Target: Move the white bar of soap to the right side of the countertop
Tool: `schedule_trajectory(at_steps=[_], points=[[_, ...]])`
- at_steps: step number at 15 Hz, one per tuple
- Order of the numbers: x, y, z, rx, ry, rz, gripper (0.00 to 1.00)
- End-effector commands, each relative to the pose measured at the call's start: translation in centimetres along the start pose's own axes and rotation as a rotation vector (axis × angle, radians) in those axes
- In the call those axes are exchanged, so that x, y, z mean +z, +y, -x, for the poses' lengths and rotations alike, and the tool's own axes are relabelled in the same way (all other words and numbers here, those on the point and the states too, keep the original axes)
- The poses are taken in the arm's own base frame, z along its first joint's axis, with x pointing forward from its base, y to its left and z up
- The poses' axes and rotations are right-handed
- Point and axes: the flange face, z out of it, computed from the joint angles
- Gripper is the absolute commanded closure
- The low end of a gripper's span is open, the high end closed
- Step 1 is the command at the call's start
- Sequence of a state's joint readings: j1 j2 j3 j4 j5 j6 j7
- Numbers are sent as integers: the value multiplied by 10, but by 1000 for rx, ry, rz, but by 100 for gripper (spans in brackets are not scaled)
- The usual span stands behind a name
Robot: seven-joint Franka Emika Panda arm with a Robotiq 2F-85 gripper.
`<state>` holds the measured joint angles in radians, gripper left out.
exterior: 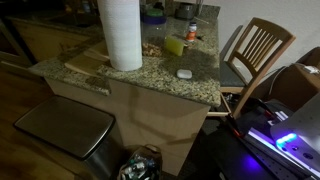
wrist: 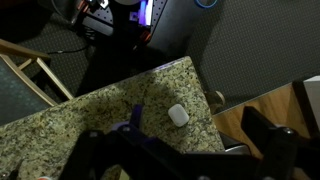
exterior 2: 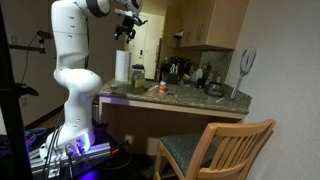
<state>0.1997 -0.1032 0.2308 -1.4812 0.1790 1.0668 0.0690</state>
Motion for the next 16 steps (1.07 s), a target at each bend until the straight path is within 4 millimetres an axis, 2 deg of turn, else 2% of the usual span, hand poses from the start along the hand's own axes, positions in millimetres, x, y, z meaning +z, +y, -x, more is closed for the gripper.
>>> schedule_trajectory(at_steps=[1,5,8,12,16], points=[[21,10,-12,29,-136,-1,0],[97,20,-16,20,-317,69,0],[145,17,-16,-34,-278,24,0],[173,10,-1,-26,-78,-21,0],[200,10,25,-7,113,-64,0]])
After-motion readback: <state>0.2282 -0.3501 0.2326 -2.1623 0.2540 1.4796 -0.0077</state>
